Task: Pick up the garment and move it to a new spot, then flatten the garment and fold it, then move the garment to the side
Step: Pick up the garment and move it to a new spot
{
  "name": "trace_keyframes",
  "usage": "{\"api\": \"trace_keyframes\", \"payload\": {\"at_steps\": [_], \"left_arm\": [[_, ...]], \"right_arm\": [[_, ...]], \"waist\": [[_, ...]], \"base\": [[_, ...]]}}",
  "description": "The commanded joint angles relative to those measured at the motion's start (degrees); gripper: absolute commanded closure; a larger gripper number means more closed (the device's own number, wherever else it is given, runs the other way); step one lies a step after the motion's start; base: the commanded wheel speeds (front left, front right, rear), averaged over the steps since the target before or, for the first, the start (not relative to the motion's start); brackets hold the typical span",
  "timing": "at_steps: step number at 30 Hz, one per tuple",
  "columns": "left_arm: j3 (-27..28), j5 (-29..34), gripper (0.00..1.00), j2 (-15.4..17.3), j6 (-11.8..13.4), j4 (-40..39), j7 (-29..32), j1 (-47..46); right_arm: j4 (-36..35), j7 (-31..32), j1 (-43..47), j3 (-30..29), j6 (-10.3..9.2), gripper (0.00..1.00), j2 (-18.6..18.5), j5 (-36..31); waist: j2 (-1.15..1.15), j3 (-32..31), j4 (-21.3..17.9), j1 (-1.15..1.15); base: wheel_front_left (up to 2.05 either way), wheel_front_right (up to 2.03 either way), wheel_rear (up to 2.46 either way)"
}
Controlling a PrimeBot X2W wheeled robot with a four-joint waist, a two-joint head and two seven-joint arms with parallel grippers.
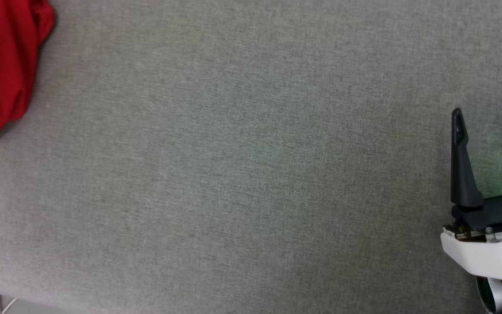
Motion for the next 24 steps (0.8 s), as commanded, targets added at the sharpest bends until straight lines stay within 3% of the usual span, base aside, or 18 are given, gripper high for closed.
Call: {"api": "trace_keyframes", "payload": {"at_steps": [1, 9, 10, 18, 19, 20, 24], "left_arm": [[-1.15, -1.45, 0.00, 1.39, 0.03, 0.39, 2.46, -1.15], [-7.29, -11.86, 0.00, 2.28, 0.02, 2.64, 17.82, 0.39], [-9.51, -14.28, 0.00, 1.88, 0.02, 3.04, 22.22, 1.67], [-14.50, -16.94, 0.00, -0.62, -0.04, 5.97, 26.95, 5.88], [-14.73, -17.05, 0.88, -0.74, -0.04, 5.91, 26.12, 5.88], [-14.77, -16.79, 1.00, -0.50, -0.04, 5.97, 24.96, 5.65], [-15.45, -15.69, 1.00, 2.54, -0.03, 4.42, 19.59, 2.51]], "right_arm": [[-0.45, -0.12, -1.18, 0.13, -0.02, 0.00, -0.50, -0.22], [-1.28, -0.12, -1.88, 0.61, -0.02, 0.00, -0.75, -0.49], [-1.29, -0.12, -2.23, 0.81, -0.02, 0.00, -0.83, -0.73], [-1.74, -0.11, -3.34, 1.37, -0.02, 0.00, -0.41, -1.09], [-1.70, -0.11, -3.47, 1.37, -0.02, 0.00, -0.34, -1.12], [-1.57, -0.12, -3.50, 1.37, -0.02, 0.00, -0.27, -1.13], [-0.78, -0.12, -3.19, 1.54, -0.02, 0.00, 0.13, -0.77]], "waist": [[0.00, 1.14, -0.77, -0.01], [0.00, 4.01, -2.47, -0.01], [0.00, 4.84, -3.11, -0.01], [0.00, 5.06, -4.13, -0.01], [0.00, 4.86, -4.16, -0.01], [0.00, 4.58, -4.15, -0.01], [0.00, 2.44, -4.14, -0.01]], "base": [[0.00, 0.00, 0.00], [0.00, 0.00, 0.00], [0.00, 0.00, 0.00], [0.00, 0.00, 0.00], [0.00, 0.00, 0.00], [0.00, 0.00, 0.00], [0.00, 0.00, 0.00]]}}
